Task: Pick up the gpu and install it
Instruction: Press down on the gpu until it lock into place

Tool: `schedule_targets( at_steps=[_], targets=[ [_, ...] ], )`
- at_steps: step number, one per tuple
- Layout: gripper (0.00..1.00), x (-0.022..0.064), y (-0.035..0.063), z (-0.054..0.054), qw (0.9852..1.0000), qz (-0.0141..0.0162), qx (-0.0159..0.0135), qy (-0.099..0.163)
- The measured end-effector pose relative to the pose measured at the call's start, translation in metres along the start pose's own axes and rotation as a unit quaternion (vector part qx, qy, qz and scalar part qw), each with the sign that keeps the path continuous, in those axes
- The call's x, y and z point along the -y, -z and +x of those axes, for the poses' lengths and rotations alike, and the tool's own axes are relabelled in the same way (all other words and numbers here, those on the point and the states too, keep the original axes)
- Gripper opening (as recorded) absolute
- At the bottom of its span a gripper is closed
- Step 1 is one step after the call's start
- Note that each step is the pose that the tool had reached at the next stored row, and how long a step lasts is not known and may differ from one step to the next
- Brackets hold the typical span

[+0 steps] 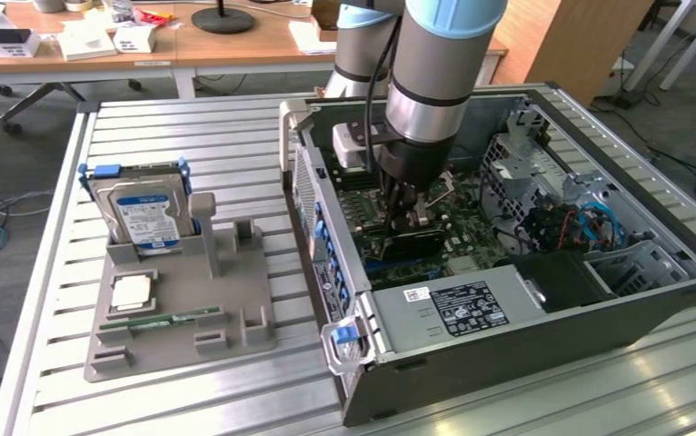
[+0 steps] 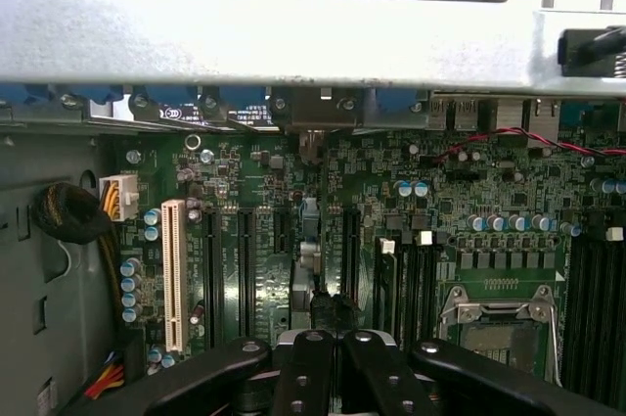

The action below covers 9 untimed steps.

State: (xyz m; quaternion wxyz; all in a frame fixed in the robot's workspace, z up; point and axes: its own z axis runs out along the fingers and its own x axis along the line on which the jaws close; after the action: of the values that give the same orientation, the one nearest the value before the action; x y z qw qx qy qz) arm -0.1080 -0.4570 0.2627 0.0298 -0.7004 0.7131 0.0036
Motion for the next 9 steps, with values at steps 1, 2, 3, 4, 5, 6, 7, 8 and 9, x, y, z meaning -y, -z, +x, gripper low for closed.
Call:
schedule_targets(
  at_steps=[1, 2, 3, 4, 5, 6, 7, 8, 9],
  targets=[
    [0.11, 0.0, -0.0001, 0.0, 1.0, 0.0, 0.0001, 0.0],
    [0.11, 0.0, -0.0002, 0.0, 1.0, 0.0001, 0.0002, 0.0],
    [0.11, 0.0, -0.0002, 0.0, 1.0, 0.0001, 0.0001, 0.0],
    [0.11, -0.0002, -0.0003, -0.0001, 1.0, 0.0002, 0.0002, 0.0],
    [0.11, -0.0005, -0.0004, 0.0, 1.0, 0.0001, 0.0001, 0.0],
    [0.11, -0.0008, -0.0005, 0.0, 1.0, 0.0001, 0.0001, 0.0],
    [0.11, -0.0008, -0.0005, 0.0, 1.0, 0.0, 0.0001, 0.0],
    [0.11, -0.0008, -0.0005, 0.0, 1.0, 0.0, 0.0002, 0.0],
    [0.11, -0.0008, -0.0006, 0.0, 1.0, 0.0, 0.0002, 0.0]
  ],
)
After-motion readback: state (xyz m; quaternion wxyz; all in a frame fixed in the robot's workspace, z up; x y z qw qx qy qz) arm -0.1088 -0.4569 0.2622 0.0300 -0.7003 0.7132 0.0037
